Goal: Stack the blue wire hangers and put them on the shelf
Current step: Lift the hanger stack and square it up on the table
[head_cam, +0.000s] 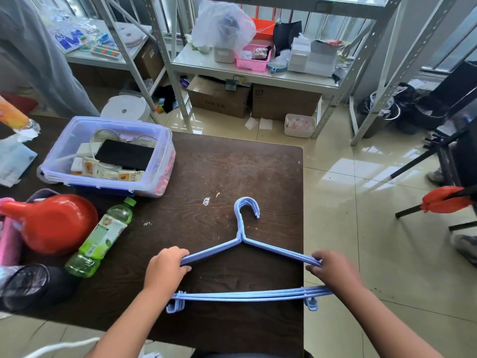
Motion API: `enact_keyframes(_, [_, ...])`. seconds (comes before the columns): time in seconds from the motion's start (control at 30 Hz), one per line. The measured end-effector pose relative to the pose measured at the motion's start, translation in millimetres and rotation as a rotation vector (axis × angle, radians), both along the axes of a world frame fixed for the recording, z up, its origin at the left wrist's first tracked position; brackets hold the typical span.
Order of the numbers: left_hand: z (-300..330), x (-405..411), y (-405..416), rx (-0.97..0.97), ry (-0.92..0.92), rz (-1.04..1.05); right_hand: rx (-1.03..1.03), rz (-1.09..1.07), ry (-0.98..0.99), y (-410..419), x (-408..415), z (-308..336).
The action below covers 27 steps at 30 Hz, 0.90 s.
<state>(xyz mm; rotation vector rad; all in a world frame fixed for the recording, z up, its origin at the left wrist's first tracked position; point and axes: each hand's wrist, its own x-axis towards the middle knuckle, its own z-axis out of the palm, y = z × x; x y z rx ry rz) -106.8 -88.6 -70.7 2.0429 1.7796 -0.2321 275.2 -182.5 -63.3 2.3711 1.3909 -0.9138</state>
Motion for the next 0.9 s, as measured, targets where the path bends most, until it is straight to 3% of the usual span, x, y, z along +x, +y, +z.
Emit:
enact_keyframes(0.27, [5,-8,-5,-0.058,0.058,0.194,0.008,0.008,-0.067,-2,0,10])
enact_keyframes(0.43, [-1,-9,0,-0.068,0.065,0.192,-0.039,0.001,-0.071,0,-2,15])
enact_keyframes(0.67, [9,-24,-7,-0.132,-0.063,0.309,0.025,-0.158,0.193,-15,5,14])
enact_keyframes(0.77, [22,-29,-11,-0.129,-0.120,0.194,0.080,-0.150,0.265,-23,15,18])
enact_keyframes(0.9, [31,-26,-14,-0.201,-0.023,0.041,-0.073,0.045,0.234,-32,22,18])
